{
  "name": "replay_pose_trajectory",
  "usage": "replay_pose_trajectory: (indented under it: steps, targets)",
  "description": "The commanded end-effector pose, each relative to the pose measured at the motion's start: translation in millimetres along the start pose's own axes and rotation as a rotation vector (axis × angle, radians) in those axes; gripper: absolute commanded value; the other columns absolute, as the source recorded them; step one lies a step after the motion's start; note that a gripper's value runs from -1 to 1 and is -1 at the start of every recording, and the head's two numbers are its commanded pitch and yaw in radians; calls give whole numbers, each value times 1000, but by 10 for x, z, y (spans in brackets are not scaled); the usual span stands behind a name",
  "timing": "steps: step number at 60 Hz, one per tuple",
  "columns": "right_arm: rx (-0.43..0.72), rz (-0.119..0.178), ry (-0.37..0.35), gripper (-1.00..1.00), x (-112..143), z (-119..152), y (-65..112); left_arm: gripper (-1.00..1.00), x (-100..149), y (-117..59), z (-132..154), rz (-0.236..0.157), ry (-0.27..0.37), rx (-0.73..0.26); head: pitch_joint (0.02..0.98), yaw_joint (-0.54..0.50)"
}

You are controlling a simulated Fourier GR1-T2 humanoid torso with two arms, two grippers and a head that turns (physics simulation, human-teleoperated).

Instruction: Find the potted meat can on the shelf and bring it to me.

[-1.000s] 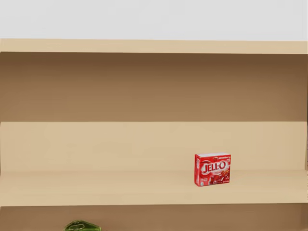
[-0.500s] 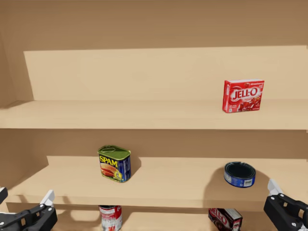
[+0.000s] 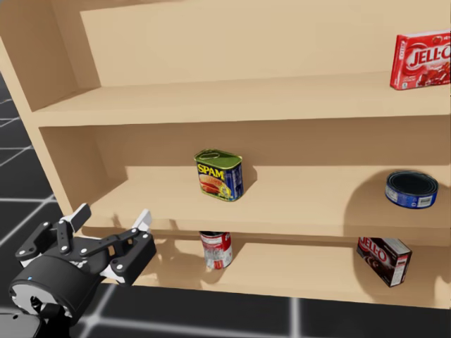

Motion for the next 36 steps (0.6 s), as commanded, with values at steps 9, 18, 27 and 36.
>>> replay_pose_trajectory:
  steps: [9, 18, 27, 36]
  targets:
    - [-6, 0, -15, -1000, 9, 1, -18, -1000, 527, -404, 169, 22, -2, -193, 507, 207]
    - [-10, -4, -24, -1000, 19, 1, -31, -1000, 661, -586, 38, 23, 20, -245, 499, 214]
    - [-7, -1, -25, -1000, 23, 4, -37, -1000, 599, -732, -192, 31, 43, -266, 493, 214]
    - [-9, -1, -27, -1000, 28, 0, -46, -1000, 532, -835, -433, 18, 36, -260, 495, 207]
